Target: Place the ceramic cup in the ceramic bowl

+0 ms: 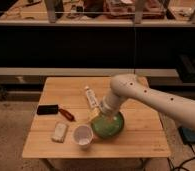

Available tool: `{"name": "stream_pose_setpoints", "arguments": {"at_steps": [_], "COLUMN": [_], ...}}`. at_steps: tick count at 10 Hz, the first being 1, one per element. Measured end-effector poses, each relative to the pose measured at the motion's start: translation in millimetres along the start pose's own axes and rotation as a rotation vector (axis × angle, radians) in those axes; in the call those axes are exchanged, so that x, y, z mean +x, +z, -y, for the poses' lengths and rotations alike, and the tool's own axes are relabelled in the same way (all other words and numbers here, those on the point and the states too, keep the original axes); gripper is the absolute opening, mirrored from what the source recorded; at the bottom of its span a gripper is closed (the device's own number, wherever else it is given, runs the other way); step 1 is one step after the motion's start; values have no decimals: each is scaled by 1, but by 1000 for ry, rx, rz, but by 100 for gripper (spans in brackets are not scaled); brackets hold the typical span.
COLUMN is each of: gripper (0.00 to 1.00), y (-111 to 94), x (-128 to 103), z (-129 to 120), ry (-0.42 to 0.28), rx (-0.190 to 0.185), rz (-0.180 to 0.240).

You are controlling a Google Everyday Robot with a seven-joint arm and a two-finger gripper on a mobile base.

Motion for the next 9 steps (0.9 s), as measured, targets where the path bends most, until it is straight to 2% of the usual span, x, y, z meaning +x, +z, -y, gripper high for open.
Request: {"name": "stream_pose_setpoints", "arguments": {"at_steps": [3, 9], "gripper": [63, 63], "y": [14, 50], "x": [-16, -24], "z": [8, 8], "ry": [-75, -143], "rx": [34, -24], "rz": [28, 62]}}
